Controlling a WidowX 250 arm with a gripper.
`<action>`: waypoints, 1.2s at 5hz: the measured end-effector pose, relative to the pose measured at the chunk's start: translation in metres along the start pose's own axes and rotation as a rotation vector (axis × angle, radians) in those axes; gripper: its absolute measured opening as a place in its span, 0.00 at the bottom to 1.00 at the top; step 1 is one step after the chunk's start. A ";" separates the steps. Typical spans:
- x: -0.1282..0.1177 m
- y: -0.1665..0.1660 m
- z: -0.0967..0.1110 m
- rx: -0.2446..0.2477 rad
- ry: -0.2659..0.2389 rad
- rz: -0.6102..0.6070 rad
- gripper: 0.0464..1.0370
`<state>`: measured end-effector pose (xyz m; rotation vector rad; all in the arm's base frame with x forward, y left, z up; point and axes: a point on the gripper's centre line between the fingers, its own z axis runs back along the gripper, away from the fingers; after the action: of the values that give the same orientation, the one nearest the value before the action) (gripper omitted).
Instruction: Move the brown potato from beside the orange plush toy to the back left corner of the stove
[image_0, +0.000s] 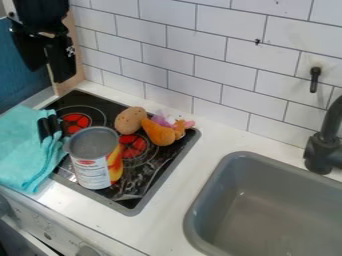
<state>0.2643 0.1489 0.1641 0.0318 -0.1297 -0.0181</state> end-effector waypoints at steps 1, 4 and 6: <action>-0.002 0.000 -0.009 -0.017 0.027 0.001 0.97; 0.048 -0.031 -0.028 -0.139 0.024 0.006 0.97; 0.067 -0.039 -0.065 -0.116 0.086 0.031 0.97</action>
<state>0.3384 0.1109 0.1074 -0.0854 -0.0431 0.0065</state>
